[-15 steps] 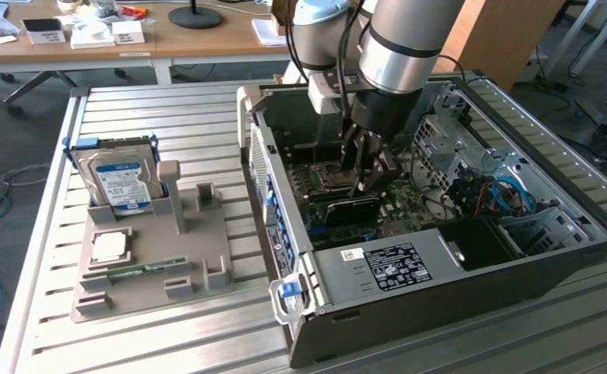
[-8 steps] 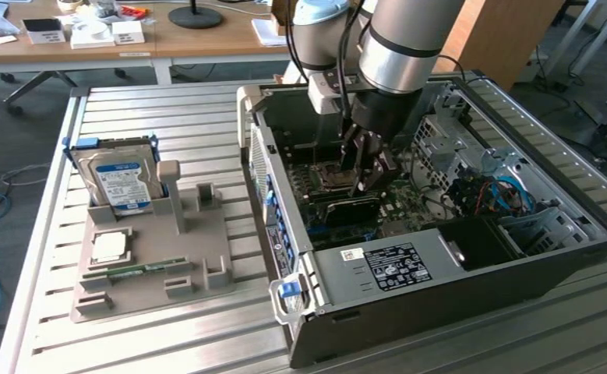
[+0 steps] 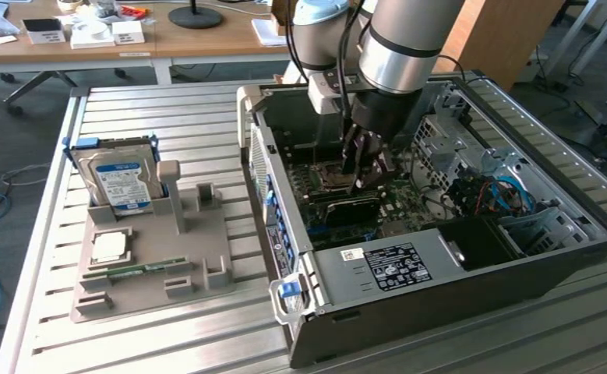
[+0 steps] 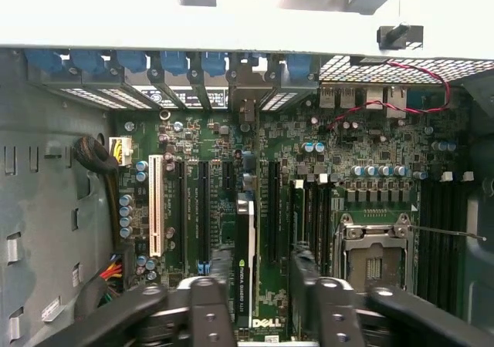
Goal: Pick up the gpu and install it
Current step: 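Press down on the gpu until it lock into place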
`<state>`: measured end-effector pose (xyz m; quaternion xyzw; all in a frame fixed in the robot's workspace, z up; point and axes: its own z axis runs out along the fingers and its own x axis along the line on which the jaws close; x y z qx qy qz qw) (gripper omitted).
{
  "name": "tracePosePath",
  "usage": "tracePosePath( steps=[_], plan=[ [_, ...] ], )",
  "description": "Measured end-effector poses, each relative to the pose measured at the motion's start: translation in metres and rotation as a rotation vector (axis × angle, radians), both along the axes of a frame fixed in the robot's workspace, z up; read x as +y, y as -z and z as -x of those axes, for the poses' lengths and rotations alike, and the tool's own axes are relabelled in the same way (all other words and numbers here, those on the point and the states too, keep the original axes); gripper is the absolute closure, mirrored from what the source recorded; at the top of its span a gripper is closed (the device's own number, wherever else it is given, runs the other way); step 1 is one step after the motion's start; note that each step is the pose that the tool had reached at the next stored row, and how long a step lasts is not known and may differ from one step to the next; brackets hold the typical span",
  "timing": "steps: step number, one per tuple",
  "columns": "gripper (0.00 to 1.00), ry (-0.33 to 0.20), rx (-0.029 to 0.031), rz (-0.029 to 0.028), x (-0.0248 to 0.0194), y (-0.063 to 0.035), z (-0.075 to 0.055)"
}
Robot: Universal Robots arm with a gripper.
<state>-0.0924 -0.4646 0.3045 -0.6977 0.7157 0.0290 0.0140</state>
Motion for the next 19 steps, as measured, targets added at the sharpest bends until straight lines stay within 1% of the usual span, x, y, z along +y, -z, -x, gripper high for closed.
tracePosePath(
  steps=[3,5,8,9,17,19],
  plan=[
    [0.68,0.0,0.0,0.0,0.0,0.0,0.0],
    [0.68,0.0,0.0,0.0,0.0,0.0,0.0],
    [0.86,0.0,0.0,0.0,0.0,0.0,0.0],
    [0.89,0.0,0.0,0.0,0.0,0.0,0.0],
    [0.89,0.0,0.0,0.0001,0.0,0.0001,0.0],
    [0.89,0.0,0.0,0.0001,0.0,0.0028,0.0]
  ],
)
